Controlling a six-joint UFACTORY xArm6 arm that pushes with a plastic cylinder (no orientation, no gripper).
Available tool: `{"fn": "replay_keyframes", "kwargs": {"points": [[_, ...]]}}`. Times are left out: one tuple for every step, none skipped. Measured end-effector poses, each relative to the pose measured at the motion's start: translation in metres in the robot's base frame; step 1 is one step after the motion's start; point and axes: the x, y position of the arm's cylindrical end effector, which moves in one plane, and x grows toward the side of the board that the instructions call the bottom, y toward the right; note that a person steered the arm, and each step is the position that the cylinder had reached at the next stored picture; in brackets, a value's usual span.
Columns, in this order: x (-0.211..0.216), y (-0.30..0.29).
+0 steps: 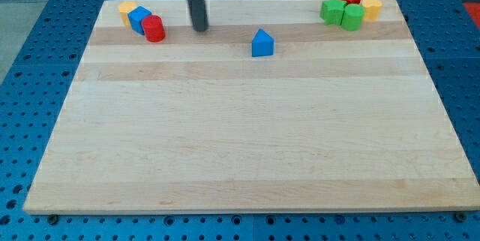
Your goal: Push the blue triangle into the red circle
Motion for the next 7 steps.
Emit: {"fn": "replay_keyframes", "kwargs": {"points": [[-0.022, 0.073], [0.000, 0.133], [0.048, 0.158], [0.057, 0.140], [0.053, 0.117], [0.057, 0.099], [0.075, 0.098]]}}
